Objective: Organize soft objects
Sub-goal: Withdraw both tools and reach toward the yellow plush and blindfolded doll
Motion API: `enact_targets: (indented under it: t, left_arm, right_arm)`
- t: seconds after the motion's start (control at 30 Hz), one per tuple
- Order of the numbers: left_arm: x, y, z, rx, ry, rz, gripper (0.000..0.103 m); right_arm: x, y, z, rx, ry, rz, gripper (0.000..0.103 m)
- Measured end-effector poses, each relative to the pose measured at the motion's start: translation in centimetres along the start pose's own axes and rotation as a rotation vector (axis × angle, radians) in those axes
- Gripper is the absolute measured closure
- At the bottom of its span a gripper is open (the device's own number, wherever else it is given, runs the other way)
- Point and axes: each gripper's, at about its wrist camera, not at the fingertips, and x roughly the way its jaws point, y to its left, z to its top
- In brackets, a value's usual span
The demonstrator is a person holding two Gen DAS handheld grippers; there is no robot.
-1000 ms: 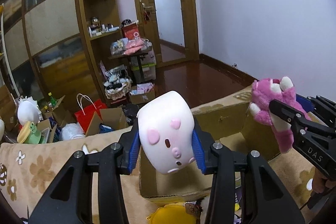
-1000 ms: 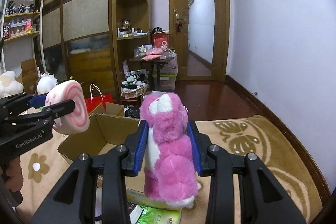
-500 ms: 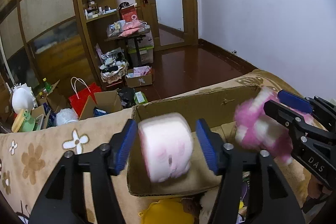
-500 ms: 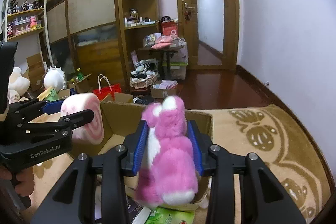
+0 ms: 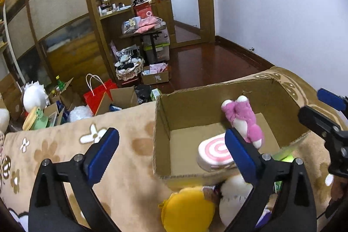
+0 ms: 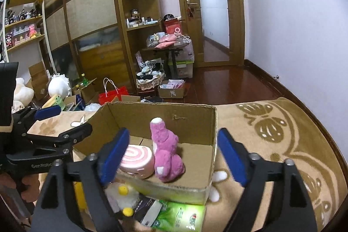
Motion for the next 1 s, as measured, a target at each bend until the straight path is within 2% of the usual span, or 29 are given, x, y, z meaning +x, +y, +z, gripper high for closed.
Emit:
enact_targets:
  t: [0.03, 0.3, 0.63, 0.8, 1.0]
  left_arm:
    - [-0.3, 0.1, -0.2, -0.003, 0.004, 0.001, 0.005]
    - [-3.7, 0.9, -2.0, -0.020, 0.022, 0.003, 0.004]
    - [-6.7, 1.5, -3.6, -0.055, 0.076, 0.004, 0.004]
    - [-7.2, 1.8, -4.7, -0.073, 0.116, 0.000, 0.004]
    - [-6.0, 1.1, -5.3, -0.047, 0.169, -0.004, 0.004]
  right_arm:
    - [-0.3, 0.0, 0.0, 0.003, -0.002, -0.001, 0.000]
    - [-3.1, 0.4, -0.3, 0.010, -0.005, -0.022, 0.000]
    - [-6.1, 1.0, -1.9, 0.014, -0.003, -0.005, 0.000]
    - [-6.7, 2.1, -2.5, -0.019, -0.012, 0.007, 0.000]
    - [-6.8, 3.6, -3.2, -0.065, -0.021, 0.011, 0.000]
